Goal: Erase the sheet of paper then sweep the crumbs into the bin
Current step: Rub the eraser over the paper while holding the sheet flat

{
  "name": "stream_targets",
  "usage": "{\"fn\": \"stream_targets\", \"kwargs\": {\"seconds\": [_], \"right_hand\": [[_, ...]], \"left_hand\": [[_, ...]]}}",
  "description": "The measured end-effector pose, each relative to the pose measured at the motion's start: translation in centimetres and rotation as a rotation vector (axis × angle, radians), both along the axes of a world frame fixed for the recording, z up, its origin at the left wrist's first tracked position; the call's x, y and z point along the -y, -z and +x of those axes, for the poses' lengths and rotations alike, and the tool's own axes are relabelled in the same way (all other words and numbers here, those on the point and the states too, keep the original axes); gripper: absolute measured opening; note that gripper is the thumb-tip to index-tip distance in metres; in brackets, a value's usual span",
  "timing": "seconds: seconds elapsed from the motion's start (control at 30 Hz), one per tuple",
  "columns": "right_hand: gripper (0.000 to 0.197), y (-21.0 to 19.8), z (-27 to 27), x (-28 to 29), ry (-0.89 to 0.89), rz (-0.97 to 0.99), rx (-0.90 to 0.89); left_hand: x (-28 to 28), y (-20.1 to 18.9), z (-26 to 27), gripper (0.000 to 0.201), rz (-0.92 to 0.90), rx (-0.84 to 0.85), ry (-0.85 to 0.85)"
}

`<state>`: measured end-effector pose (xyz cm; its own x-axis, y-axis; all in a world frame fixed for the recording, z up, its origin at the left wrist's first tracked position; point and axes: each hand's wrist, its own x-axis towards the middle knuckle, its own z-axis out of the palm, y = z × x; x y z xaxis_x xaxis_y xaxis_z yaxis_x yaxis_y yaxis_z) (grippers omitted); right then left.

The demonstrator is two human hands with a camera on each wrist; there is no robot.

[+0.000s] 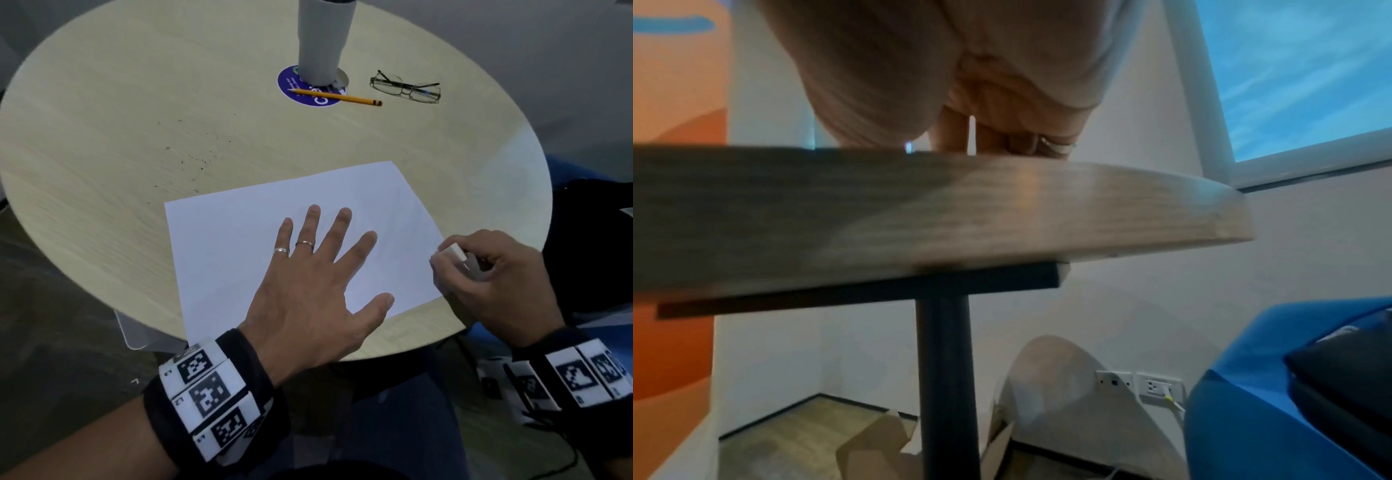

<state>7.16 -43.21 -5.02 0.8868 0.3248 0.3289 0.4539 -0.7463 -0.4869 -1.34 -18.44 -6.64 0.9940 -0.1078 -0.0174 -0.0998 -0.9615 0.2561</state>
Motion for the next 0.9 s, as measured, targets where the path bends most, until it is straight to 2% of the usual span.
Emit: {"fn": "stream_targets", "kwargs": {"seconds": [0.1,0.2,0.33,0.43,0.5,0.6,0.7,0.77,0.83,0.9], "right_hand": [[0.012,0.4,1.5,0.8,0.069,0.061,-0.062],[0.008,-0.1,1.9,1.2,0.108,0.085,-0.043],[0.014,-0.3,-0.4,0.1,-0.018,-0.038,-0.011],[0.017,-0.1,1.3,1.2,0.070,-0.007,-0.053],[0.012,-0.2,1.8,1.6,0.112,-0.041,0.003],[0.008,-0.8,-0.1,0.1,0.039,-0.072,0.078],[0.017,-0.3,-1.5,-0.9,-0.030,-0.100,0.018],[0.021,-0.1,0.4,0.3,0.048,-0.049,-0.027],[0.021,-0.3,1.6,1.1,0.120,-0.028,0.005],[0.016,-0.5,1.0,0.5,0.112,-0.013,0.034]], "left_hand": [[0.0,0.1,0.0,0.081,0.012,-0.005,0.006],[0.0,0.0,-0.1,0.081,0.007,-0.001,0.002],[0.0,-0.1,0.0,0.081,-0.006,0.001,-0.001],[0.0,0.0,0.0,0.081,0.002,-0.006,0.004],[0.0,0.0,-0.1,0.081,-0.004,-0.006,0.001],[0.0,-0.1,0.0,0.081,-0.003,-0.008,0.001],[0.0,-0.1,0.1,0.081,0.003,-0.012,0.003],[0.0,0.0,0.1,0.082,0.006,-0.016,0.004],[0.0,-0.1,0.0,0.081,0.007,-0.013,0.001],[0.0,-0.1,-0.1,0.081,0.007,-0.013,0.004]]}}
